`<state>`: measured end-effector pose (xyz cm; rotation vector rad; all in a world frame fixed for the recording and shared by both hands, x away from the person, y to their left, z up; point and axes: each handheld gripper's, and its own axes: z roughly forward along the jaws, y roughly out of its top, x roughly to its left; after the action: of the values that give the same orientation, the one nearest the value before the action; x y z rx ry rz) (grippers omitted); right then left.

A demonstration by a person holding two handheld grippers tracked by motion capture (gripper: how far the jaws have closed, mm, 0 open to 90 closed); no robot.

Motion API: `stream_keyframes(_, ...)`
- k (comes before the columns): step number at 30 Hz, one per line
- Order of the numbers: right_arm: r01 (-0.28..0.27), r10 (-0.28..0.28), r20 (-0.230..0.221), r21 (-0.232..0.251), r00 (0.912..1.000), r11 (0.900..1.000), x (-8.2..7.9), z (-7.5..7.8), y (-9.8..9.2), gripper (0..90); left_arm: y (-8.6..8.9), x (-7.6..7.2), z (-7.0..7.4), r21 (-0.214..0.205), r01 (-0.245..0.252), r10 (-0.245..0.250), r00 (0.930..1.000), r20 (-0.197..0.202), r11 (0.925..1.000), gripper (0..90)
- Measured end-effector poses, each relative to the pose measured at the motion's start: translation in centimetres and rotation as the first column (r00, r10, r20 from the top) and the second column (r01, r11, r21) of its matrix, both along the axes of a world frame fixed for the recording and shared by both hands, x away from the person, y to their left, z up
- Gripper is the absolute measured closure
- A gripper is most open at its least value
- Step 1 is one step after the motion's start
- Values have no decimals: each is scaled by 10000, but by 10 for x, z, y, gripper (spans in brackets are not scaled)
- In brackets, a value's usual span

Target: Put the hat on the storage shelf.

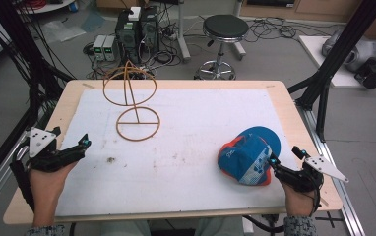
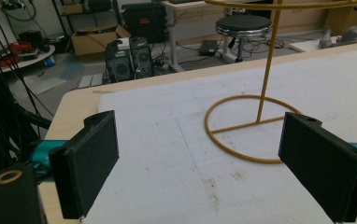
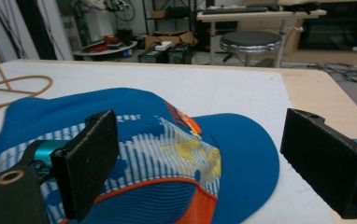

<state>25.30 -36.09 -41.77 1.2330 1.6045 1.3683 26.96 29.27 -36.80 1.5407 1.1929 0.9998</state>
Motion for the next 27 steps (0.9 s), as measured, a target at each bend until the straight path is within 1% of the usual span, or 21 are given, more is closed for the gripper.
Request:
stream_keyframes(2,-335,337,129,-96,9993,9994,-2,1,2,110,-1,1,1,-10,25,-25,10000,11,10000,125)
stream_keyframes(3,-335,337,129,-96,9993,9994,-2,1,2,110,-1,1,1,-10,25,-25,10000,11,10000,124)
stream_keyframes(4,-764,770,368,-154,9964,9970,-5,3,4,169,-2,3,1,-22,49,-49,10000,-15,10000,125)
stream_keyframes(5,-924,935,536,-232,9942,9955,-7,3,5,177,-3,4,1,5,111,-111,9999,-40,9999,128)
stream_keyframes(6,-1151,1161,611,-207,9914,9931,-8,4,7,189,-3,5,1,-31,142,-142,9999,-30,9999,129)
stream_keyframes(7,-1392,1409,696,-300,9876,9898,-10,5,8,190,-3,5,1,-31,142,-142,9999,-30,9999,129)
stream_keyframes(8,-1511,1537,789,-388,9850,9878,-11,6,9,197,-2,6,1,-85,139,-140,9999,-34,9999,129)
stream_keyframes(9,-1511,1537,789,-388,9850,9878,-11,6,9,197,-2,6,1,-85,139,-140,9999,-34,9999,129)
stream_keyframes(10,-1928,1953,796,-376,9775,9805,-12,6,9,208,-1,6,1,-102,114,-115,9999,-48,9999,129)
stream_keyframes(14,-2245,2262,751,-307,9712,9740,-12,6,9,214,1,6,2,-117,66,-67,10000,-6,9999,129)
stream_keyframes(15,-2289,2315,763,-418,9698,9726,-11,6,9,230,1,7,2,-129,48,-48,10000,13,9999,129)
stream_keyframes(16,-2289,2315,763,-418,9698,9726,-11,6,9,230,1,7,2,-129,48,-48,10000,13,9999,129)
stream_keyframes(17,-2432,2463,673,-499,9669,9687,-11,6,13,237,2,7,2,-165,35,-35,10000,-9,9999,129)
stream_keyframes(18,-2476,2516,686,-619,9654,9669,-10,6,14,237,3,6,2,-146,8,-9,10000,-40,9999,129)
stream_keyframes(20,-2608,2655,678,-705,9617,9628,-9,7,18,237,3,6,1,-172,-18,17,10000,-42,9999,129)
stream_keyframes(21,-2608,2655,678,-705,9617,9628,-9,7,18,237,3,6,1,-172,-18,17,10000,-42,9999,129)
stream_keyframes(23,-2754,2806,638,-796,9577,9580,-9,7,21,237,4,6,2,-176,-21,20,10000,-28,9998,129)
stream_keyframes(27,-2840,2888,652,-729,9552,9560,-8,8,23,237,3,6,2,-172,-26,26,10000,-22,9998,130)
